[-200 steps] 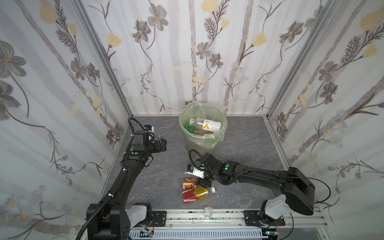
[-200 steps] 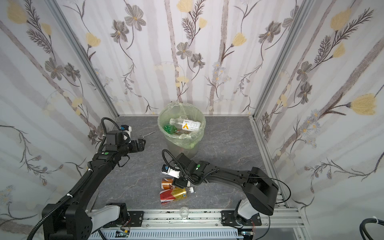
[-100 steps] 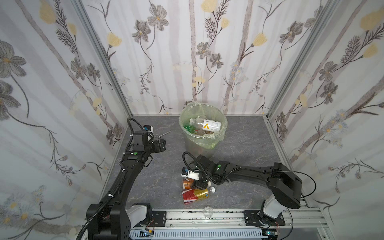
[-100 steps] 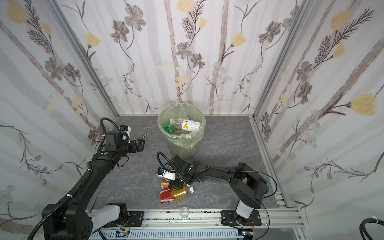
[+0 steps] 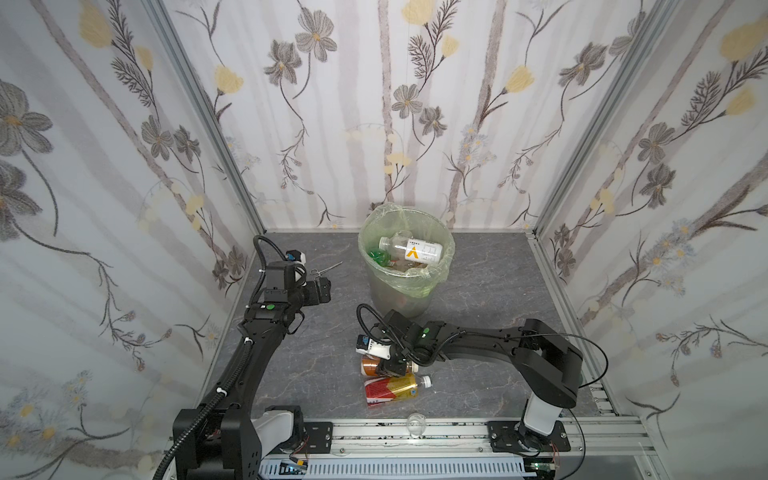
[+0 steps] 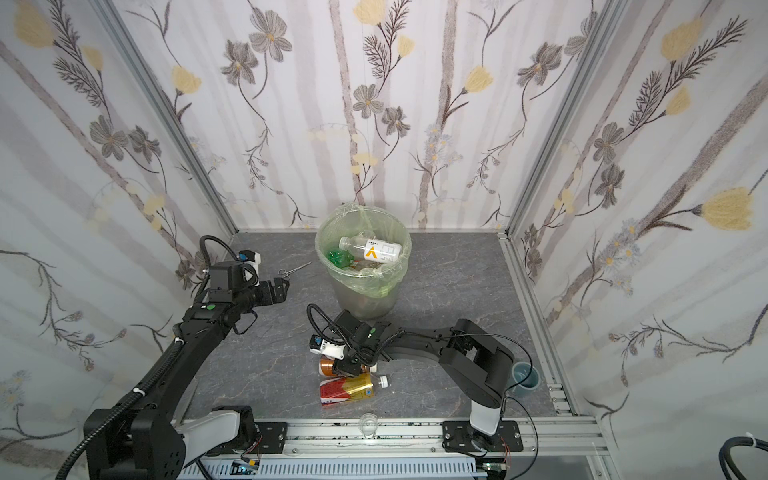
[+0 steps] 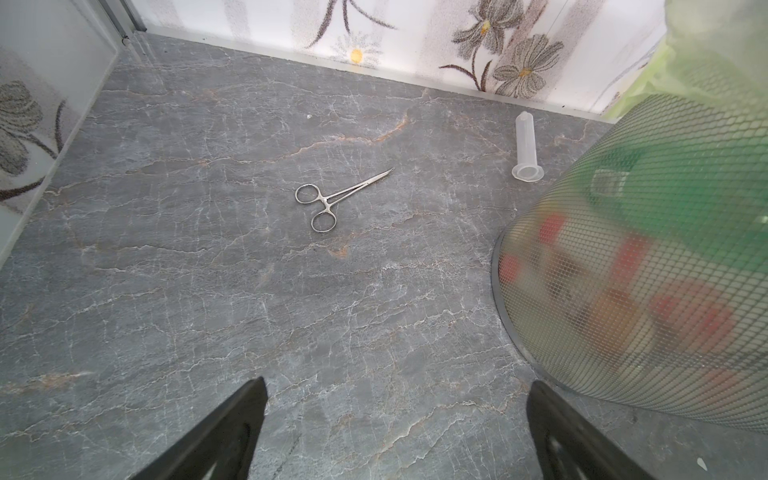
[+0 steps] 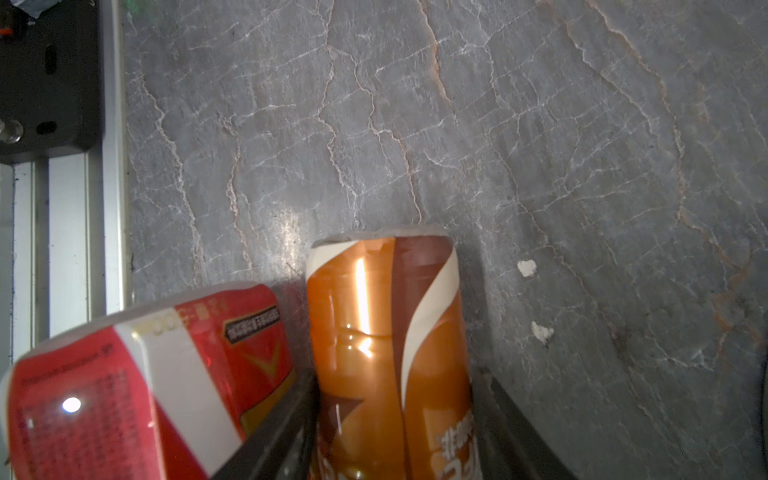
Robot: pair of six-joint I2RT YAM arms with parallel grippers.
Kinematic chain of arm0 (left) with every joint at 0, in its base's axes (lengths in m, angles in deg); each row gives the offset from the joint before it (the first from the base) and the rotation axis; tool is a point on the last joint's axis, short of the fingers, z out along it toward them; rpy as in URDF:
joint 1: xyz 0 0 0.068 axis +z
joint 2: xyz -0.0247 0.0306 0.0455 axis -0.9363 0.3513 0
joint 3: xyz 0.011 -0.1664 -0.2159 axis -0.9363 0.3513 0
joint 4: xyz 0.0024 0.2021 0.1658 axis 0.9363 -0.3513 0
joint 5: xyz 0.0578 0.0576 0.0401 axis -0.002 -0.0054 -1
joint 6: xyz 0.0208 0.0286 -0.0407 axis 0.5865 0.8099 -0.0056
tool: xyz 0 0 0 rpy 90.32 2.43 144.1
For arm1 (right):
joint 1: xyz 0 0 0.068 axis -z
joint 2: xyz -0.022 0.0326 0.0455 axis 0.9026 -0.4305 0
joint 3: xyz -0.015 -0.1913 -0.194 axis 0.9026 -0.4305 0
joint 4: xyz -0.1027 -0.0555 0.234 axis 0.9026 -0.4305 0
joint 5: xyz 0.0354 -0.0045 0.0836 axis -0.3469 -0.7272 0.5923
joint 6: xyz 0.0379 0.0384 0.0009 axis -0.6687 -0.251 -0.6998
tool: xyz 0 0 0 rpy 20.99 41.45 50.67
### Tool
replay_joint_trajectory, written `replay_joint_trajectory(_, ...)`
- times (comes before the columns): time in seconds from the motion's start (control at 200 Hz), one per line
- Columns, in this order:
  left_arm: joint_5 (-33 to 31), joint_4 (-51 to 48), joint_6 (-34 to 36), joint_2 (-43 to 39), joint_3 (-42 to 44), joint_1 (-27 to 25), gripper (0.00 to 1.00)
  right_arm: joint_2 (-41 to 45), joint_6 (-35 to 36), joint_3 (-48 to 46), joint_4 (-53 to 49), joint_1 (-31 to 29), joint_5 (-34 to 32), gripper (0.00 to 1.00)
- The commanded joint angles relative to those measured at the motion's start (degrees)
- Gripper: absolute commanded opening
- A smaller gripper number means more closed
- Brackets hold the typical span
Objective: Put the plastic bottles in the bin
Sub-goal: 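Close the right gripper around the brown coffee bottle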
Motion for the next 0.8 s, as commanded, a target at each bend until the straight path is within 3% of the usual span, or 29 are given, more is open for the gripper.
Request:
replay_joint_trajectory(0.0, 0.5, 0.2, 0.4, -0.1, 0.1, 0.1, 1.00, -1.4, 0.7, 0.2, -0.7, 0.5, -3.7, 0.57)
replay_joint_trajectory(0.795, 0.7, 0.2, 0.4, -0.3, 0.1, 0.0, 1.00, -5.3, 2.1, 4.0, -1.5, 3.4, -5.4, 0.68)
